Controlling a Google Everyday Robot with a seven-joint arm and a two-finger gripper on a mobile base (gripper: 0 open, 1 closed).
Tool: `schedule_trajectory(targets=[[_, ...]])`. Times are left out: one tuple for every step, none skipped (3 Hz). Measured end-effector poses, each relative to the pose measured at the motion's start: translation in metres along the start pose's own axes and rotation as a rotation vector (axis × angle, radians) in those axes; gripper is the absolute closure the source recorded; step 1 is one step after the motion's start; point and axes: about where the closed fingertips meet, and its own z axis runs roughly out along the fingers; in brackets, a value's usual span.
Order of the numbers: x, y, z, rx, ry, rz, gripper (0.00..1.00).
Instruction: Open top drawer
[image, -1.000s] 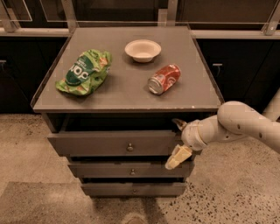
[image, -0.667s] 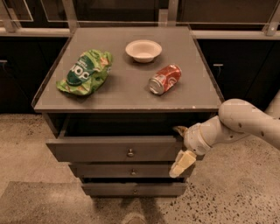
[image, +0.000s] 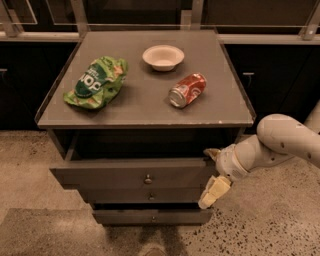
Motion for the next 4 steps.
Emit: schedule_trajectory(targets=[[-0.001,0.000,-0.001,0.000,0.000,0.000,0.00],[0.001,0.013,-0.002,-0.012,-0.036,0.032,0.00],[-0.001,0.014,-0.004,-0.013,-0.037,0.033,0.00],[-0.004,0.032,-0.006,-0.048,-0.104,0.053,0.00]])
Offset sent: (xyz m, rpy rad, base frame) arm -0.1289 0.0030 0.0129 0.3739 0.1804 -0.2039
